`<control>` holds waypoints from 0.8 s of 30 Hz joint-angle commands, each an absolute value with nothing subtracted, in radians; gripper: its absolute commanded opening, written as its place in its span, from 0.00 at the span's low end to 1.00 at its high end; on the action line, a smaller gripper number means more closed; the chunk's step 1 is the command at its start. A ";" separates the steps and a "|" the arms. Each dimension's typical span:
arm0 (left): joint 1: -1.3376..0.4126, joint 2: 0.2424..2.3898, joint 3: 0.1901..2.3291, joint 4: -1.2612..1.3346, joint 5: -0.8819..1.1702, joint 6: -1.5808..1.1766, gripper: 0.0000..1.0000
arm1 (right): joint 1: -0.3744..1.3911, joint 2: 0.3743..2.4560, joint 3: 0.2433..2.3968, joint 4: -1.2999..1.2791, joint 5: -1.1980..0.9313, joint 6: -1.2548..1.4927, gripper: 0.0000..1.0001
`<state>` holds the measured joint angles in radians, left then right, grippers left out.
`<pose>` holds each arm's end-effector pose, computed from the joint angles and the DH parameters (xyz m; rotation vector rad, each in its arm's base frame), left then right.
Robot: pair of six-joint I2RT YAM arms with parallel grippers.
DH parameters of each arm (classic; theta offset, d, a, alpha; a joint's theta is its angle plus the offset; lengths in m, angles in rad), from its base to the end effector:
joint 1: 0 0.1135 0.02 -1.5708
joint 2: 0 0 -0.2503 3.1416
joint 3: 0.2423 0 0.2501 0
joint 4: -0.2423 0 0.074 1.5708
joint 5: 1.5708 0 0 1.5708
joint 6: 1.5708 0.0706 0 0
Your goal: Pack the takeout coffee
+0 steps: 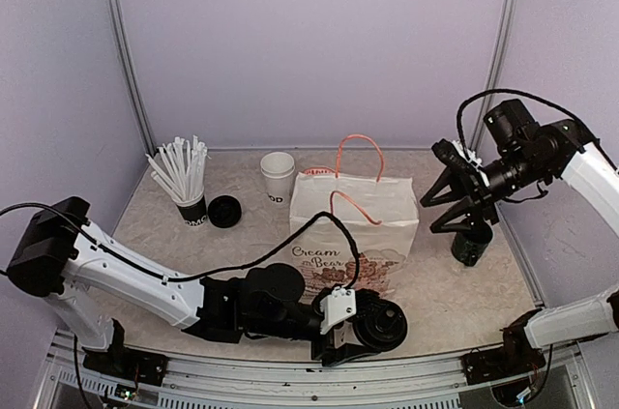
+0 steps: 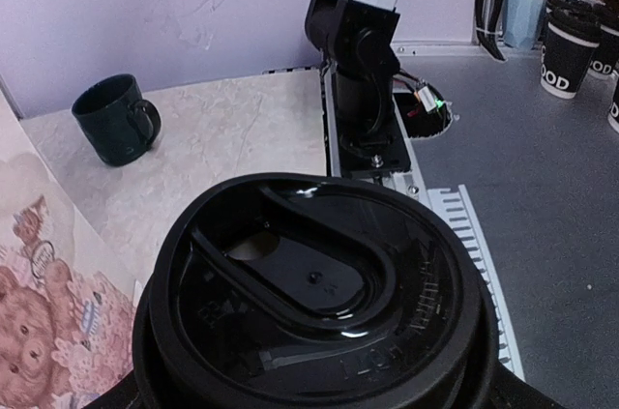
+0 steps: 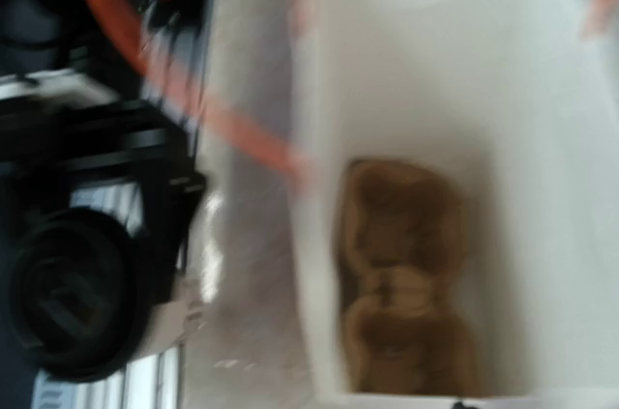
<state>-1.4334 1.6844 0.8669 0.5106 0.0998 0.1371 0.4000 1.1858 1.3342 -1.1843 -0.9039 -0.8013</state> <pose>0.0472 -0.3930 0.1826 1.4629 1.3601 -0.9617 0.1785 0.1357 0.3395 -1.5414 1.7124 0.9617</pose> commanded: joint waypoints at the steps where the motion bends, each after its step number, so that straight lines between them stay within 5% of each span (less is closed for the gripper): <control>1: -1.414 1.740 0.832 0.710 0.136 0.124 0.77 | 0.502 1.140 1.237 -1.185 -0.815 -0.848 0.61; 9: -1.374 1.816 0.768 0.851 0.134 0.095 0.79 | 0.714 1.172 1.166 -1.136 -0.690 -0.837 0.61; 17: -1.354 1.849 0.743 0.885 0.141 0.076 0.84 | 0.881 1.193 1.110 -1.039 -0.556 -0.836 0.75; 24: -1.351 1.853 0.732 0.880 0.142 0.080 0.88 | 0.963 1.229 1.102 -0.990 -0.467 -0.818 0.77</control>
<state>-1.3560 1.8454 0.7448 0.8402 0.1291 0.0837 0.9161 1.2079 1.1133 -1.0405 -0.5453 -0.8341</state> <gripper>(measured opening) 0.869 0.769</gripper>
